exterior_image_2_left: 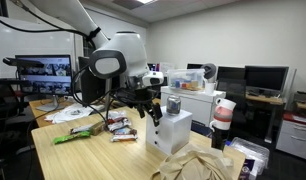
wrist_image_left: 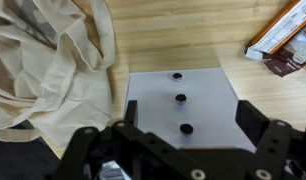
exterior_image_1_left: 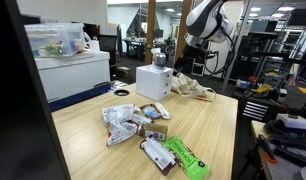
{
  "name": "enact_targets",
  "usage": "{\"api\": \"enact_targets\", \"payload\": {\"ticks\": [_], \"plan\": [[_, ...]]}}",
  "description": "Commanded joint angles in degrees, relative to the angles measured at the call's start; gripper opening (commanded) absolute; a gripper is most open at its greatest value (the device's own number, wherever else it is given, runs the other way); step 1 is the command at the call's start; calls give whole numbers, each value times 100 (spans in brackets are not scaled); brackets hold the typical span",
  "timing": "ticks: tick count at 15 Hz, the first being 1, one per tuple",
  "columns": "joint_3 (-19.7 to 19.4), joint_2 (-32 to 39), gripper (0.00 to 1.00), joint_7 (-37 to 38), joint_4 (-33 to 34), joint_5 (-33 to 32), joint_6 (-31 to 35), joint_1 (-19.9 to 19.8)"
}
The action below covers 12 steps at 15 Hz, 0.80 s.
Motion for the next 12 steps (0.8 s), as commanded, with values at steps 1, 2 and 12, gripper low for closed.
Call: {"api": "enact_targets", "payload": {"ticks": [1,2,12], "plan": [[215,178,100,-450,175,434,181,-120],[264,230,100,-525,249,531,155,-125],[390,658,100,-520,665,703,-91,-285]]}}
